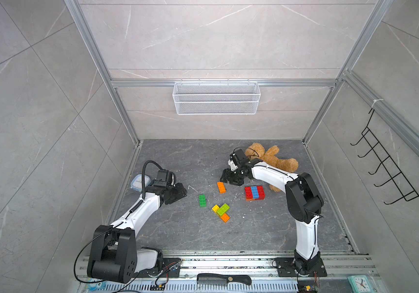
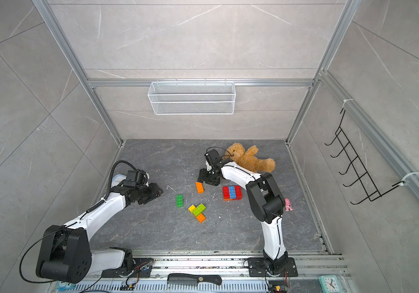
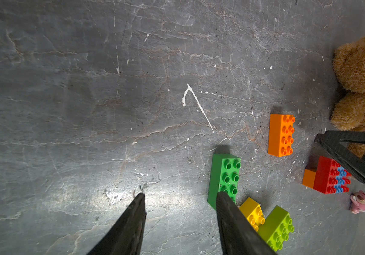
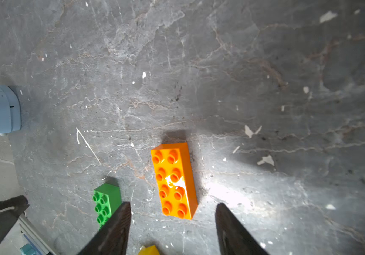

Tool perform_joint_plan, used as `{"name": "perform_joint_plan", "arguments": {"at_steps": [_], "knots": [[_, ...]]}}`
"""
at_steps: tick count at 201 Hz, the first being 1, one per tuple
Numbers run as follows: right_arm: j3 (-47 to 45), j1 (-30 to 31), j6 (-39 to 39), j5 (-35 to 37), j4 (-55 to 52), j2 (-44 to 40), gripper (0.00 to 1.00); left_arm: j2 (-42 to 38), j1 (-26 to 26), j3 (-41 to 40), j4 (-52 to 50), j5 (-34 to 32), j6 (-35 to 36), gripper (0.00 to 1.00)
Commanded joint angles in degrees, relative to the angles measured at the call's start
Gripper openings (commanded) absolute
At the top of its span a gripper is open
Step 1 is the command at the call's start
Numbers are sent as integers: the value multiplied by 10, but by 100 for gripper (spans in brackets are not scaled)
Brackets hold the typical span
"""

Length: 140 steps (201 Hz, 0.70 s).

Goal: Assemble a rectangle with lego
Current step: Place the lego brick at the center of the board, then adjust the lego brick at the center of the board.

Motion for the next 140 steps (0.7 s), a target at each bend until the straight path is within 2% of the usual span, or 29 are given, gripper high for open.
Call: {"name": "perform_joint_plan", "arguments": {"at_steps": [1, 45, 78, 107, 119, 140], "knots": [[23, 22, -10, 4, -51, 39, 64, -8, 2, -6, 19, 10, 8, 55], [76, 64, 16, 25, -95, 87, 65, -40, 2, -27, 41, -9, 33, 58], [100, 93, 20, -38, -79, 93, 65, -48, 2, -33, 49, -7, 41, 59], [118, 104, 8, -48, -82, 75, 66, -50, 2, -41, 56, -5, 41, 59], [134, 99, -19, -15, -120, 71, 66, -54, 2, -43, 57, -6, 41, 59], [177, 98, -107, 104, -214, 79, 71, -62, 2, -48, 62, -9, 44, 59]]}}
